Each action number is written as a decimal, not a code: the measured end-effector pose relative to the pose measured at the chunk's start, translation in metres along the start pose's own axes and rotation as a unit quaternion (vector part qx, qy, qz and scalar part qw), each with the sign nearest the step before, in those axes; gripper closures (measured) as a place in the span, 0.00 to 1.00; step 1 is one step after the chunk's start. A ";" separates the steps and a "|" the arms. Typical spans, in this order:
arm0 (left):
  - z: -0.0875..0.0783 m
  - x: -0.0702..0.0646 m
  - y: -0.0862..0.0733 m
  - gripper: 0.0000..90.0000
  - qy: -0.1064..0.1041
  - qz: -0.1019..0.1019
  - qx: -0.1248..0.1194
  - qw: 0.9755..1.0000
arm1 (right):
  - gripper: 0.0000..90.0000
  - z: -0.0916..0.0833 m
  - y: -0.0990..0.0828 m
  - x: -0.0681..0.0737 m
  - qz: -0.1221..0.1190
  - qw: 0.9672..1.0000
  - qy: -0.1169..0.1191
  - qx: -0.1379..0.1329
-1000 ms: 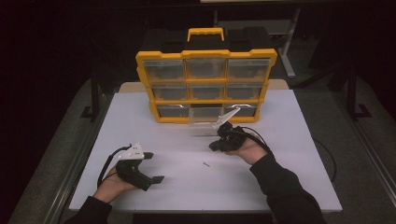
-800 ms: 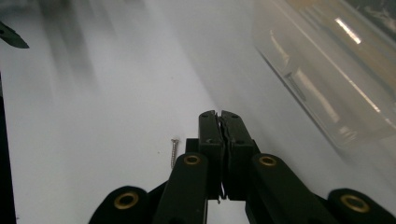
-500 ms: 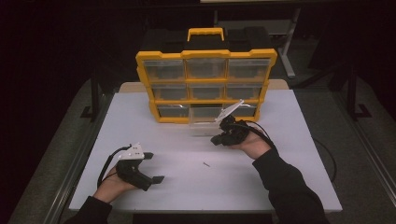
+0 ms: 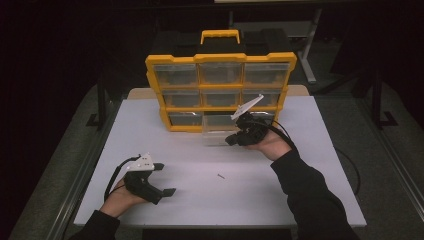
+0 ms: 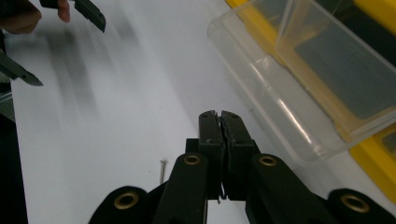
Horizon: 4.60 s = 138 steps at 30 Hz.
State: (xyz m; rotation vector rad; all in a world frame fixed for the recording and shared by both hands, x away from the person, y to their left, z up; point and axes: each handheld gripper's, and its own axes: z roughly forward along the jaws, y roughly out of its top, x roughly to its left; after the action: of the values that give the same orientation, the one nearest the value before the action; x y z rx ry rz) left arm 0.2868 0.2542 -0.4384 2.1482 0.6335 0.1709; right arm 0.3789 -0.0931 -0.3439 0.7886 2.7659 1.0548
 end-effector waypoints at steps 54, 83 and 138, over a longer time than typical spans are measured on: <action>-0.001 0.001 0.000 0.00 0.001 -0.003 -0.004 1.000 | 0.92 0.022 0.038 -0.045 0.018 1.000 -0.024 0.006; -0.001 0.000 0.000 0.00 0.001 0.001 -0.001 1.000 | 0.91 0.002 0.011 -0.005 -0.007 1.000 -0.015 0.001; -0.001 0.000 -0.001 0.00 -0.002 0.000 -0.010 1.000 | 0.71 0.076 -0.054 0.035 -0.019 0.999 0.028 0.030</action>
State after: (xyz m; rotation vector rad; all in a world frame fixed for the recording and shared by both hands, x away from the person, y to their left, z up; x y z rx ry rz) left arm 0.2858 0.2550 -0.4385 2.1293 0.6278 0.1708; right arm 0.3436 -0.0643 -0.4320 0.7194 2.8608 1.0067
